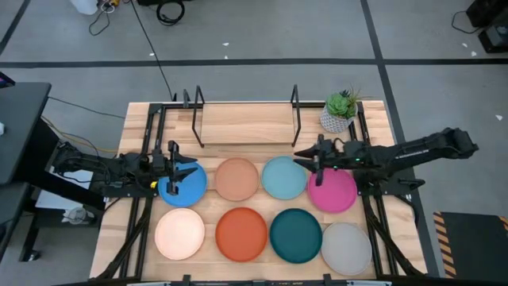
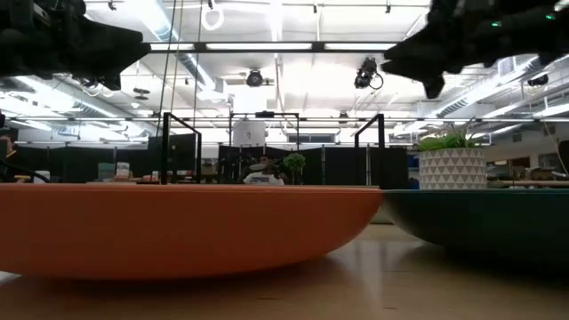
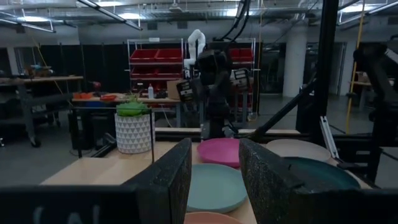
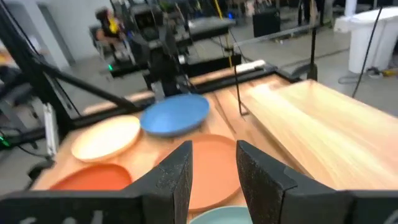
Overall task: Place and stack plates onto a shelf
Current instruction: Put the brown plate on the shelf
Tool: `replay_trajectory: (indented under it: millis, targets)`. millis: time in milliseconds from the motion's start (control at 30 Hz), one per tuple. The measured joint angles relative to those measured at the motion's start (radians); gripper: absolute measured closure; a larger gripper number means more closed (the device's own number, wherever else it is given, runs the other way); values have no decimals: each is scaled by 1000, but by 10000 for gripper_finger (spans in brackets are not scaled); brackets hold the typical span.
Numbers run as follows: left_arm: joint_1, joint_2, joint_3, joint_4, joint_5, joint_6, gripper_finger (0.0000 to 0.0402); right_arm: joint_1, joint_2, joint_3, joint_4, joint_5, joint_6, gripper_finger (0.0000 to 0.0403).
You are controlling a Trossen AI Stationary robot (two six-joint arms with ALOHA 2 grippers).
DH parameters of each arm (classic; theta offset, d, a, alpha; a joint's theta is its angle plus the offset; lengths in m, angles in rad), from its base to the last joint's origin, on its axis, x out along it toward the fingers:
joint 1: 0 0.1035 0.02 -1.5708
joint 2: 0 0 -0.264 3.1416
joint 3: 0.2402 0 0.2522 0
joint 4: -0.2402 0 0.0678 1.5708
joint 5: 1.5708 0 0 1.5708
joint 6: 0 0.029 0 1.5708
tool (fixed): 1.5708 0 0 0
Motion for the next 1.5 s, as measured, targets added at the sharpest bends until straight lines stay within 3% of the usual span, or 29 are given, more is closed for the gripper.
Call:
replay_trajectory:
  millis: [367, 667, 900, 1067, 1267, 1500]
  targets:
    - [0, 0, 0, -5, 0, 20, 260, 34, 404, 307, -99, 25, -201, 273]
    - [0, 0, 0, -55, 0, -142, 260, 63, 673, 547, -296, 18, -280, 271]
    - [0, 0, 0, -96, 0, -195, 260, 65, 834, 740, -544, 12, -376, 255]
    - [0, 0, 0, -111, 0, -238, 260, 70, 948, 875, -701, -68, -422, 232]
    - [0, 0, 0, -124, 0, -239, 260, 93, 1051, 971, -770, -89, -552, 201]
    - [0, 0, 0, -133, 0, -255, 260, 105, 1135, 1006, -796, -79, -634, 209]
